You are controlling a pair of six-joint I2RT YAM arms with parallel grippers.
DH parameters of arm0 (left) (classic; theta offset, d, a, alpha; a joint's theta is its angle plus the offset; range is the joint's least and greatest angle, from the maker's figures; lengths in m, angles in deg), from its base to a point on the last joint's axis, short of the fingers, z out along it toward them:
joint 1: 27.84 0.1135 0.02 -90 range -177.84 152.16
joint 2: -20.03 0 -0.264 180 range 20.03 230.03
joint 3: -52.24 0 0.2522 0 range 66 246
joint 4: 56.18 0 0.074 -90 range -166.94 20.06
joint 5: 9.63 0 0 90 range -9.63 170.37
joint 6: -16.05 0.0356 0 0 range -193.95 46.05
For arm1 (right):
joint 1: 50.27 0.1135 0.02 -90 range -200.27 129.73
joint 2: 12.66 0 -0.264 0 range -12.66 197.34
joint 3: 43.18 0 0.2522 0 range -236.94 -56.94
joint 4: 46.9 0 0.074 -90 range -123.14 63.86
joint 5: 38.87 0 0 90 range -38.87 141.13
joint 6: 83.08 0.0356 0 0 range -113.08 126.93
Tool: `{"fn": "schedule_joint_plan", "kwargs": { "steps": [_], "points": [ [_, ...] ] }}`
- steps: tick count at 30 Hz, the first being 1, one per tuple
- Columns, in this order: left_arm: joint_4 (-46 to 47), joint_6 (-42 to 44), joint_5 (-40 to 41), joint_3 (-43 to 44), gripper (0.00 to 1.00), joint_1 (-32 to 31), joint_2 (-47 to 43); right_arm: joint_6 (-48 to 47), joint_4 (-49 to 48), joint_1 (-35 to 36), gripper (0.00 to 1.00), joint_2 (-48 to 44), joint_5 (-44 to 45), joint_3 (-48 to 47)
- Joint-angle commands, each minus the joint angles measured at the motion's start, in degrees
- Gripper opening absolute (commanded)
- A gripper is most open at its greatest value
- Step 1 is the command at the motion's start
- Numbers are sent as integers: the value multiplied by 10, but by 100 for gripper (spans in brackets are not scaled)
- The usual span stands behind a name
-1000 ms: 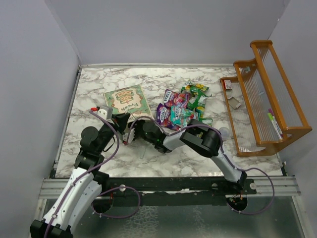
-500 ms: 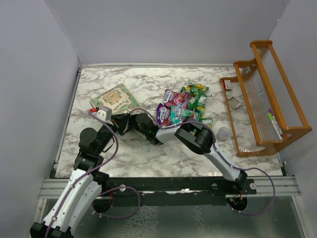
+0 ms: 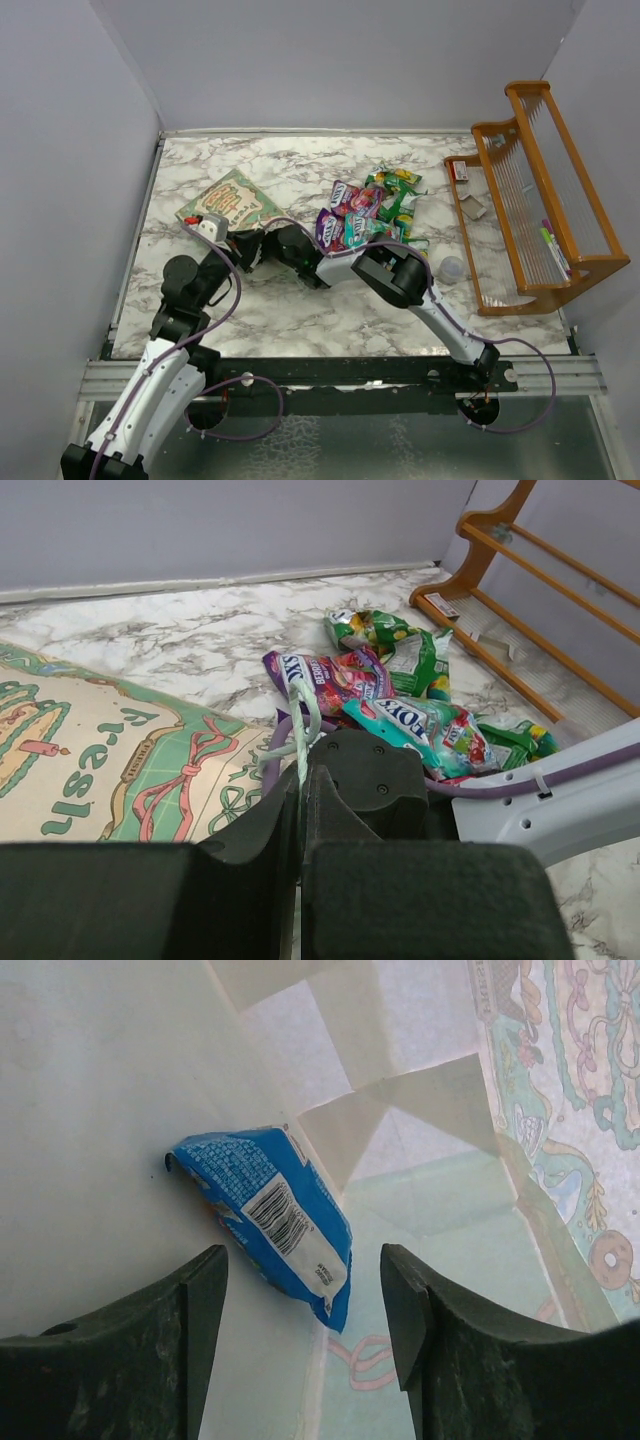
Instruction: Take the snacks out of the paper bag
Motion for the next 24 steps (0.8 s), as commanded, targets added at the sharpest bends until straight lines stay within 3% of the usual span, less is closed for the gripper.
{"fn": "schedule_joint_plan", "kwargs": {
  "steps": [1, 6, 9, 11, 14, 16, 20, 24],
  "points": [
    [32, -2, -42, 6, 0, 0, 6, -19, 39, -3, 66, 38, -53, -43],
    [45, -8, -77, 6, 0, 1, 23, -41, 88, -11, 68, 106, -63, -153],
    [50, -14, -90, 7, 0, 0, 40, -50, 105, -13, 62, 161, -66, -244],
    [48, -15, -91, 11, 0, 0, 49, -65, 117, -14, 53, 184, -98, -280],
    [39, -18, -64, 11, 0, 1, 49, -57, 100, -13, 29, 201, -113, -311],
    [28, -18, -42, 9, 0, 1, 42, -35, 95, -13, 21, 205, -104, -325],
    [-12, -9, 17, 10, 0, 0, 20, -29, 50, -14, 2, 168, -73, -272],
    [-47, -3, 82, 8, 0, 1, -9, -15, -10, -18, 1, 93, -27, -156]
  ]
}}
